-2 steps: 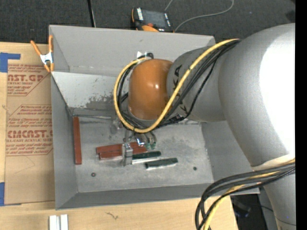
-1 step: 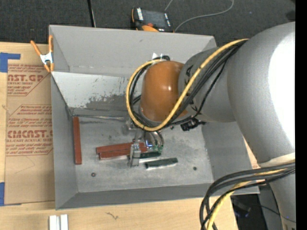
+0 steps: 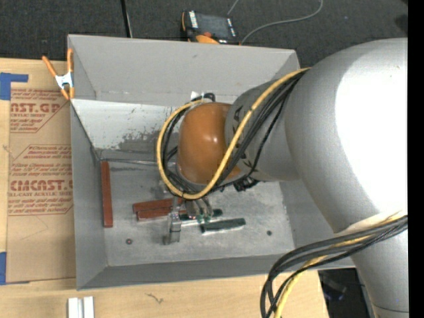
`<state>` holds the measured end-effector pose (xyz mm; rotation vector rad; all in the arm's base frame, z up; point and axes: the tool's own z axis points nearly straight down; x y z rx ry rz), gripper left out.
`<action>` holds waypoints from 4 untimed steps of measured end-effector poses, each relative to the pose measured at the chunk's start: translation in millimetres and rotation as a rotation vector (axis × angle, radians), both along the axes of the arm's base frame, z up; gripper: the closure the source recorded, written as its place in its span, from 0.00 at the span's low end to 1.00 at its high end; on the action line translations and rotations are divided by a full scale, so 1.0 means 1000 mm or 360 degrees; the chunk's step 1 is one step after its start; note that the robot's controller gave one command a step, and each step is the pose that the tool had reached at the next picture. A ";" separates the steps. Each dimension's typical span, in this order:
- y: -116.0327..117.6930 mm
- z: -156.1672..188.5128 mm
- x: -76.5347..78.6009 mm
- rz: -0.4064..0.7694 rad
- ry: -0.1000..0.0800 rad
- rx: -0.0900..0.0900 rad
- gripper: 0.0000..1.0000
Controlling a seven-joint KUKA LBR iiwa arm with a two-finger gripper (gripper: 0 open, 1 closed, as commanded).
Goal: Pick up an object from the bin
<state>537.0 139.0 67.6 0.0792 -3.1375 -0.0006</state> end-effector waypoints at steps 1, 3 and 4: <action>0.000 0.000 0.000 -0.0001 -0.0005 0.0001 0.00; 0.002 0.096 0.003 0.0001 -0.0017 0.0004 1.00; 0.003 0.122 0.003 0.0002 -0.0011 0.0003 1.00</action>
Offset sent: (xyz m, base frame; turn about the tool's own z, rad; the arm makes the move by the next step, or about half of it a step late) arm 0.0000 0.0000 0.0000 0.0000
